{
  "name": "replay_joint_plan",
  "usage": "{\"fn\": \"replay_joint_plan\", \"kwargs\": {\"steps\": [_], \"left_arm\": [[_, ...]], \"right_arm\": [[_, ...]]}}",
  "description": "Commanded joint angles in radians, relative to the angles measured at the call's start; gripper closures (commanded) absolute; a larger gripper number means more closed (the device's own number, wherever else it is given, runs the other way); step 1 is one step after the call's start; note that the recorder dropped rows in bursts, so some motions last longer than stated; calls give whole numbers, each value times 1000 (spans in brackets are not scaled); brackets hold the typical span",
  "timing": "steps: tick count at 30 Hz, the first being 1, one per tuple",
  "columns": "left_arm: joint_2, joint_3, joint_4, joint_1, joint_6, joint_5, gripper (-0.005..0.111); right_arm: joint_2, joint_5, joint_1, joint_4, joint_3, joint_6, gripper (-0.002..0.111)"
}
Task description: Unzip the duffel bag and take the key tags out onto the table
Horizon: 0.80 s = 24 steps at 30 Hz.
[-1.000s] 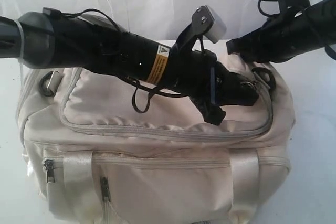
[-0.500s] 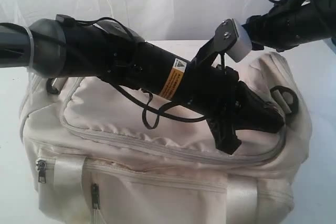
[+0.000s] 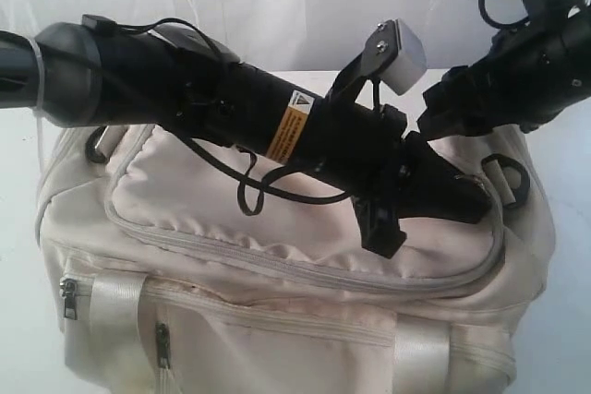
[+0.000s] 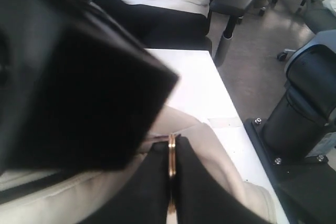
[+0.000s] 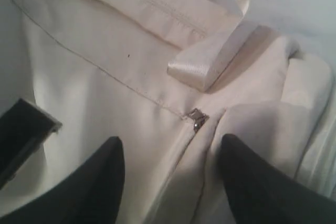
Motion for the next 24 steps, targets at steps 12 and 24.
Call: {"fn": "replay_joint_plan", "kwargs": {"steps": [12,24], "left_arm": [[-22,-3,-15,-2,64,-39,107],[-22,-3,-41,-2,64,-39,107]], "right_arm": [[44,49,-1,-34,-4,65,77],[52,-169,-1,-36,-4,65,108]]}}
